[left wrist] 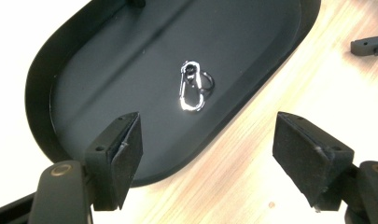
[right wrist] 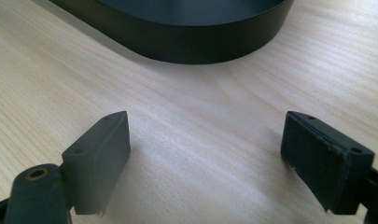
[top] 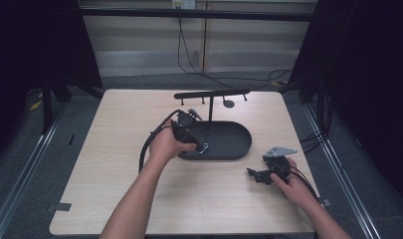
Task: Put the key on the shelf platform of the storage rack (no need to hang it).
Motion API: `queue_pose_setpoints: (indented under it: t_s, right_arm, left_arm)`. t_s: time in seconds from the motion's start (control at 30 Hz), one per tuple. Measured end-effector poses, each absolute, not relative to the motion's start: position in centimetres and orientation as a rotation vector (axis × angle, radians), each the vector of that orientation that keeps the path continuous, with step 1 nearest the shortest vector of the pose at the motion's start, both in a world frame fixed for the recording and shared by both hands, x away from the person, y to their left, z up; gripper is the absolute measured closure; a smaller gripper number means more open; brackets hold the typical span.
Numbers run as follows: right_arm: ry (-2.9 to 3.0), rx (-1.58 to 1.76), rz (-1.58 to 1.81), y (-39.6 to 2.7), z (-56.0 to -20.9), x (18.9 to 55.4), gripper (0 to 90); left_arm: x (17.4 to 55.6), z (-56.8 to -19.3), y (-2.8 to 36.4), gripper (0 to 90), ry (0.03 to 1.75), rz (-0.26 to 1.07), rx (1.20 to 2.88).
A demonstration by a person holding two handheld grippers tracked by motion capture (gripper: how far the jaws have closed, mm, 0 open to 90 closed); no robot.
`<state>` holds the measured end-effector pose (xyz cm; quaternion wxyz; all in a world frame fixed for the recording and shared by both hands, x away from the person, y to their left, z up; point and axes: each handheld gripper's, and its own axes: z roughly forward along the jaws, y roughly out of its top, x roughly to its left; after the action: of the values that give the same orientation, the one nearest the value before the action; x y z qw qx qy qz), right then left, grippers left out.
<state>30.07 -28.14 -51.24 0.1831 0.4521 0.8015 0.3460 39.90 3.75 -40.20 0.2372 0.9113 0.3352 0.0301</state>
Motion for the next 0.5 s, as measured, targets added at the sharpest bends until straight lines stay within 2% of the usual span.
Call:
queue_pose_setpoints:
  t_s: [0.5]
  right_arm:
    - [2.262,1.274,0.975,-28.2,-51.2,30.1,15.5]
  left_arm:
    - [39.4,-40.5,6.7,20.6,0.964,0.073,2.489]
